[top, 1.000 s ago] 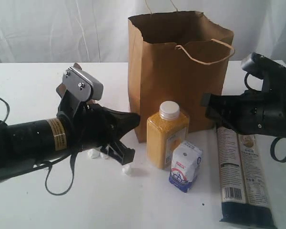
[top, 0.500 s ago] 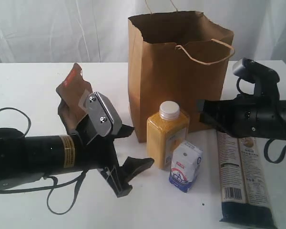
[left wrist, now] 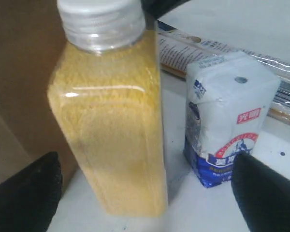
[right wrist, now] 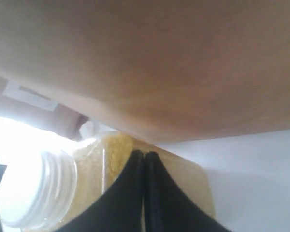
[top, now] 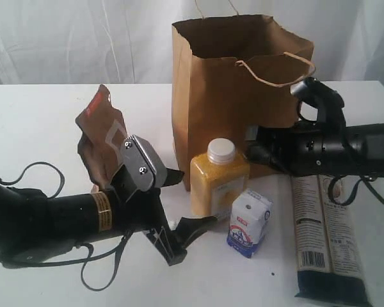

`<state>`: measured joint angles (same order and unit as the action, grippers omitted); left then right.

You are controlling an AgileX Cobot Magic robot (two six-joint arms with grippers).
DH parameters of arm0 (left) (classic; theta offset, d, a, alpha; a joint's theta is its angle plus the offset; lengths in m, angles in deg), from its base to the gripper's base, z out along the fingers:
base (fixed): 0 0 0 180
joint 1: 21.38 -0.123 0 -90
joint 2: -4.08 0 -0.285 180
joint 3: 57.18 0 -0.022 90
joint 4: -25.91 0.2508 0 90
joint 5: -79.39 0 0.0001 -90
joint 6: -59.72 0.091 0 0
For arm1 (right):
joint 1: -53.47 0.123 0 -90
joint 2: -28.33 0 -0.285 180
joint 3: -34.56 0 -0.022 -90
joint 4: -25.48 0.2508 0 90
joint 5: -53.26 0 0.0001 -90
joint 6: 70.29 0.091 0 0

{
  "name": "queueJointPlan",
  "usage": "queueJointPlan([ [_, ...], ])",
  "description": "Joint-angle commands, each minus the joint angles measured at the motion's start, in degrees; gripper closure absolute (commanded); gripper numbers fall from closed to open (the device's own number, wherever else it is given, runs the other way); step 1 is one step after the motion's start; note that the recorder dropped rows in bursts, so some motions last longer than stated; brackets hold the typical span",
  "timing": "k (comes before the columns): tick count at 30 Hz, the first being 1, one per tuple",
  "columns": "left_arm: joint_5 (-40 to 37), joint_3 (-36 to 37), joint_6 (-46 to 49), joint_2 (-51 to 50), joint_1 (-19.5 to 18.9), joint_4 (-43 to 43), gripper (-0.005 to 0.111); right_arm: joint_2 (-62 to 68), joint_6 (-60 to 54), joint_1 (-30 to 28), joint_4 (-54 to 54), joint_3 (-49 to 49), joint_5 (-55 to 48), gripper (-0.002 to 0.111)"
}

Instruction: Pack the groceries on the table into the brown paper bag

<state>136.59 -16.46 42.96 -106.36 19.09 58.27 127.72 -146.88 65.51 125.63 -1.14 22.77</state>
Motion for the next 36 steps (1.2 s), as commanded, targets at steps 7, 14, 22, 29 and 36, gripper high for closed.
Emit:
queueJointPlan([
  [7, 1.10, -4.88, 3.97, -3.31, 0.29, -2.88, 0.013, 2.10, -0.79, -0.08, -0.20, 0.32, -8.05, 0.108],
  [14, -2.16, -6.86, 3.71, -3.99, 0.29, -0.44, 0.013, -1.02, -0.79, -0.08, -0.20, 0.32, -3.72, 0.108],
  [22, -9.26, -6.86, 3.71, -3.99, 0.29, -0.34, 0.026, -7.87, -0.79, -0.08, -0.20, 0.32, -2.17, 0.108],
  [29, -7.78, -6.86, 3.46, -3.99, 0.29, -0.34, 0.069, -13.06, -0.79, -0.08, -5.31, 0.32, 2.60, 0.108],
  [36, -7.81, -6.86, 3.46, -3.99, 0.29, -0.32, 0.092, -14.66, -0.69, -0.08, -5.79, 0.32, 3.44, 0.108],
])
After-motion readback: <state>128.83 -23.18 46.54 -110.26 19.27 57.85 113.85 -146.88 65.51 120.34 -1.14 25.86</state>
